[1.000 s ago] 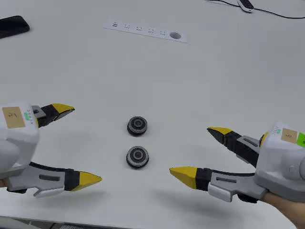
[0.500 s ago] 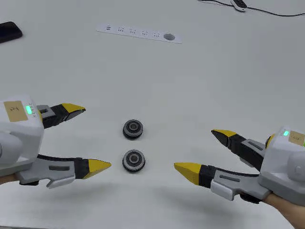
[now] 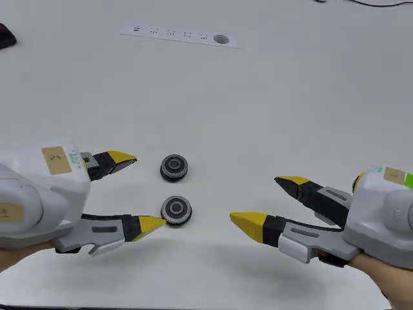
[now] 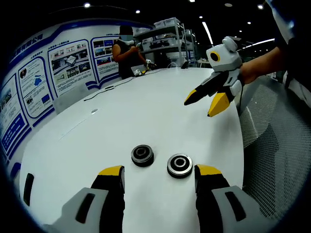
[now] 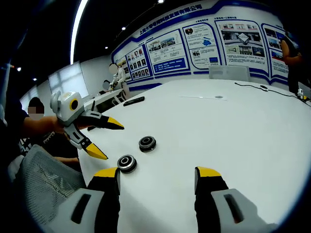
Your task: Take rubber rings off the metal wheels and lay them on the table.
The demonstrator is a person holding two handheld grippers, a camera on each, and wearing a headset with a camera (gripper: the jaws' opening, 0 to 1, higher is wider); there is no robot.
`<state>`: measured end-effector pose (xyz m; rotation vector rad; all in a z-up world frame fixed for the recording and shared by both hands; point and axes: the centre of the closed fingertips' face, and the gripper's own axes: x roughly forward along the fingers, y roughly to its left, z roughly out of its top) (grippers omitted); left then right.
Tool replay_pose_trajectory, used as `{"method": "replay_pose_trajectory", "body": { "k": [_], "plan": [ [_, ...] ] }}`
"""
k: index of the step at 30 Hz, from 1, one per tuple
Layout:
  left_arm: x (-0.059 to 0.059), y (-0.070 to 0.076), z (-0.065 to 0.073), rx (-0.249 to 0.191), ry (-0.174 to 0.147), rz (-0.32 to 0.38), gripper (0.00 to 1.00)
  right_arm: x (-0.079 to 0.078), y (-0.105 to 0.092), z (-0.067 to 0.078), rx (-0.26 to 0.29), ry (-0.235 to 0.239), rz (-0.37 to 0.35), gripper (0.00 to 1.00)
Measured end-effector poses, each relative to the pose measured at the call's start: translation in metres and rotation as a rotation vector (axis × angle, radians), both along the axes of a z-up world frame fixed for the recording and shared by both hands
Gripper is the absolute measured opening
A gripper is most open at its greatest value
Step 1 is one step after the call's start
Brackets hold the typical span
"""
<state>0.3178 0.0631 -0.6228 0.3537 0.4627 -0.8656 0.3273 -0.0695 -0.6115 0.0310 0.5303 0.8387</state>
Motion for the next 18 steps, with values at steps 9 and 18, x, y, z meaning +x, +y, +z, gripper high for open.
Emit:
{"method": "replay_pose_trajectory", "body": {
  "k": [9,18],
  "plan": [
    [0.0,-0.014,-0.011,0.004,0.033,-0.04,0.51,0.005,0.002,0.004,0.038,0.013,-0.02,0.6],
    [-0.004,-0.027,-0.021,0.018,0.058,-0.097,0.42,0.005,0.003,0.004,0.074,0.014,-0.023,0.52]
  ]
}}
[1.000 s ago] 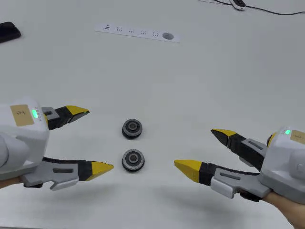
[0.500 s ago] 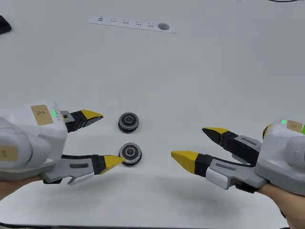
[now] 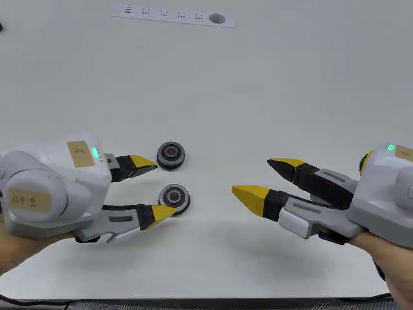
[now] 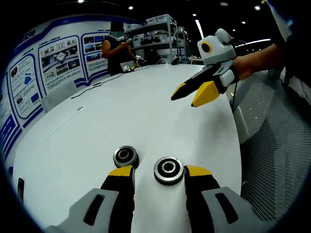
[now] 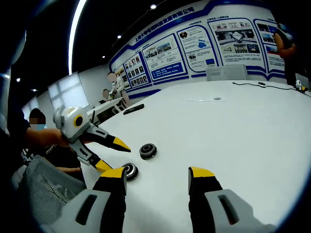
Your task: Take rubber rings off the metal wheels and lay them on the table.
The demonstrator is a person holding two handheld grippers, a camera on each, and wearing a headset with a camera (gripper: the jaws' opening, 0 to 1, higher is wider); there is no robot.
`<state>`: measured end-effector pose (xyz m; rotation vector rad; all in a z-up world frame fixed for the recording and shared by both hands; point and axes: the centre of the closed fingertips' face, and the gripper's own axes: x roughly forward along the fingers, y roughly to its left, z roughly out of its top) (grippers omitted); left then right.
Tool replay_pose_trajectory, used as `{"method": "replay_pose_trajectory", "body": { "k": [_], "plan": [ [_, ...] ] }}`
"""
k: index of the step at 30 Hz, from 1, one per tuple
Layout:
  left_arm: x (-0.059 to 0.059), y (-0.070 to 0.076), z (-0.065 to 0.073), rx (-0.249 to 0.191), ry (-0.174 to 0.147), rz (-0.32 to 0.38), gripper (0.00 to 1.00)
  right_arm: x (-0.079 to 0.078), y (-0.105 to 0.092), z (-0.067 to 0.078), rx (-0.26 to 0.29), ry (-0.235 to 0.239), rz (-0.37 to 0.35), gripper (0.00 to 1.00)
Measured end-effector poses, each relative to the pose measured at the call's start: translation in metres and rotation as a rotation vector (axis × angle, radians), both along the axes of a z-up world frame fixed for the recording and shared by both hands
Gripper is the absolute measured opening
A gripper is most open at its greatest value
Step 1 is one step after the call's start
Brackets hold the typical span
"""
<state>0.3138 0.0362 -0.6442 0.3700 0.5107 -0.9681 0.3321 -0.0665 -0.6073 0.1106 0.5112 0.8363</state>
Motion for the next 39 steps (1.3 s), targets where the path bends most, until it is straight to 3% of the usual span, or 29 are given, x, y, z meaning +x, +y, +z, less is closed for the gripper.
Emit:
{"method": "replay_pose_trajectory", "body": {
  "k": [13,39],
  "plan": [
    [-0.004,-0.005,-0.004,0.029,0.007,-0.03,0.26,0.002,0.001,-0.001,0.025,-0.002,0.0,0.48],
    [-0.008,-0.013,-0.005,0.027,0.031,-0.072,0.16,0.002,0.001,0.0,0.048,0.017,-0.013,0.48]
  ]
}}
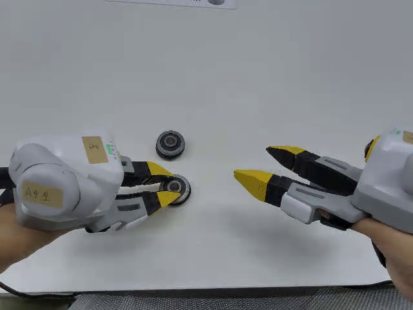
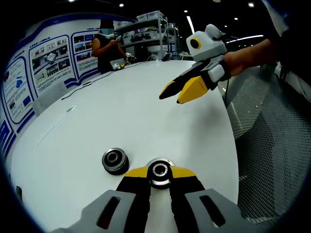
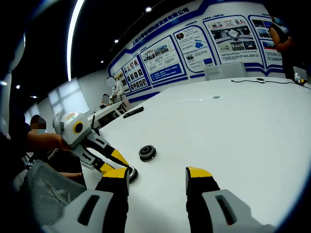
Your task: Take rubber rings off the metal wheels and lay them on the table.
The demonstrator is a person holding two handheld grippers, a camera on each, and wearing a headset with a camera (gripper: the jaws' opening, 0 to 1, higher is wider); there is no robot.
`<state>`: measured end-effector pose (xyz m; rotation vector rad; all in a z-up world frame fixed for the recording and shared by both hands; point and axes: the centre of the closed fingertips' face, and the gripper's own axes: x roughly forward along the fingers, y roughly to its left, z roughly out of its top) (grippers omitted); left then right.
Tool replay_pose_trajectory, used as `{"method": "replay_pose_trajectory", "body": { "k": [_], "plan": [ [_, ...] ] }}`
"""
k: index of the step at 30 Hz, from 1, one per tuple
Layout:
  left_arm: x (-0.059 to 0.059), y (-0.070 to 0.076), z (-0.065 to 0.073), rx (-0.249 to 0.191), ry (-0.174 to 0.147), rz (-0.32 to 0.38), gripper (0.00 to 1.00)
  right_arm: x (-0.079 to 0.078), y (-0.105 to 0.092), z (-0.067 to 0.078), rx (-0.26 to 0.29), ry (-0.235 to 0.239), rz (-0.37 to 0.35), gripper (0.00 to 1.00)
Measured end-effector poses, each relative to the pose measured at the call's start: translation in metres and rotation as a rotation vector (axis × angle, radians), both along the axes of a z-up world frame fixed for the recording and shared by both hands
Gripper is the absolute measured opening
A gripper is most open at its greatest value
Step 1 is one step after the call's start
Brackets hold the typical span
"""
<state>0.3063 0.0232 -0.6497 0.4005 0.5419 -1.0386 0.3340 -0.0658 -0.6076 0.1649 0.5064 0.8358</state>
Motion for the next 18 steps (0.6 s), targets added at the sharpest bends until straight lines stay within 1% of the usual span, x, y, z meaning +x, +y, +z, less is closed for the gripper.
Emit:
{"method": "replay_pose_trajectory", "body": {
  "k": [3,4,8,12,15,18],
  "plan": [
    [-0.0004,0.0,-0.0004,0.005,0.001,-0.009,0.15,0.0,0.0001,0.0,0.0,0.002,0.0,0.48],
    [-0.0016,0.0006,-0.0018,0.017,0.004,-0.019,0.15,0.0,0.0003,0.0003,0.002,0.002,-0.001,0.48],
    [-0.001,0.0003,-0.0017,0.018,0.009,-0.022,0.15,0.0003,0.0017,0.0024,0.016,0.003,-0.003,0.47],
    [-0.0008,-0.0006,-0.002,0.054,0.005,-0.048,0.14,0.001,0.0033,0.0037,0.024,0.005,-0.005,0.47],
    [0.0001,0.0,-0.0023,0.062,0.019,-0.042,0.14,0.0009,0.0043,0.0038,0.03,0.01,-0.006,0.47],
    [-0.0002,0.0005,-0.0028,0.066,0.024,-0.04,0.14,0.0002,0.0053,0.0035,0.038,0.019,-0.01,0.47]
  ]
}}
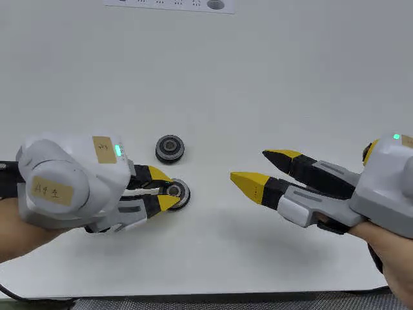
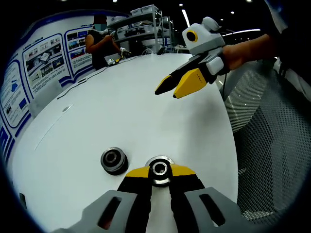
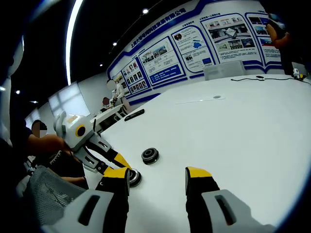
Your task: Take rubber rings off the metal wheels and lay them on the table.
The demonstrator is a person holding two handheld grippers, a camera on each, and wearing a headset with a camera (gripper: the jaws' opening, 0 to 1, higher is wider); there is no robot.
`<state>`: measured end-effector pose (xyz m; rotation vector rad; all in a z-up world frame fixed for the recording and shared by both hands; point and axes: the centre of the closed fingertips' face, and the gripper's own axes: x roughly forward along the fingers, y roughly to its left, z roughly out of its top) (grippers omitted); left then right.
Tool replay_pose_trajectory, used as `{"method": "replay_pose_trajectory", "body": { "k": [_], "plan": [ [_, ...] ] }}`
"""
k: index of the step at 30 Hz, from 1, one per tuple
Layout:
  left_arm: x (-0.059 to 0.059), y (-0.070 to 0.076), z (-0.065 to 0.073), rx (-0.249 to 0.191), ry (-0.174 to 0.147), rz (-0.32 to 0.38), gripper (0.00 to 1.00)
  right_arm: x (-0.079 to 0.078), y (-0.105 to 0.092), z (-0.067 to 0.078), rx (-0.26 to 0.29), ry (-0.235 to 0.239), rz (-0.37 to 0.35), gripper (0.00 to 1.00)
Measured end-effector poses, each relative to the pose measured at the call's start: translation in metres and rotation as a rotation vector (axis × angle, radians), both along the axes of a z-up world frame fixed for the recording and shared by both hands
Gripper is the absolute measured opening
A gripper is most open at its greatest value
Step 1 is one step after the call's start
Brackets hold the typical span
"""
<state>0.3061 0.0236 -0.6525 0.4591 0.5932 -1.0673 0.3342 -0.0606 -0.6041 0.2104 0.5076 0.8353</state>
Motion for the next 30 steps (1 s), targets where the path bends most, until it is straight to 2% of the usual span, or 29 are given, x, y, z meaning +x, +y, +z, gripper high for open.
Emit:
{"method": "replay_pose_trajectory", "body": {
  "k": [5,7,12,14,17,19,21,25,30],
  "plan": [
    [-0.001,-0.001,-0.001,0.041,0.017,-0.021,0.13,-0.001,0.001,-0.004,0.01,0.033,-0.011,0.45],
    [-0.001,0.0,-0.001,0.042,0.024,-0.025,0.13,-0.001,0.0,-0.006,0.024,0.05,-0.02,0.4],
    [-0.001,0.001,-0.002,0.038,0.028,-0.023,0.13,0.0,0.002,-0.007,0.065,0.089,-0.048,0.41],
    [-0.001,0.001,-0.002,0.038,0.024,-0.025,0.13,0.0,0.005,-0.009,0.093,0.129,-0.064,0.4],
    [-0.001,0.001,-0.002,0.023,0.013,-0.018,0.13,0.0,0.011,-0.009,0.127,0.153,-0.075,0.38],
    [-0.001,0.001,-0.002,0.003,0.017,-0.005,0.13,-0.002,0.018,-0.008,0.171,0.193,-0.08,0.38],
    [-0.001,0.001,-0.001,0.003,0.013,-0.007,0.13,-0.002,0.023,-0.008,0.204,0.218,-0.088,0.38],
    [-0.001,0.0,-0.001,0.009,0.014,-0.015,0.13,-0.003,0.03,-0.014,0.186,0.232,-0.077,0.37],
    [-0.001,0.0,0.0,0.009,0.014,-0.021,0.13,-0.007,0.037,-0.023,0.187,0.277,-0.071,0.35]
  ]
}}
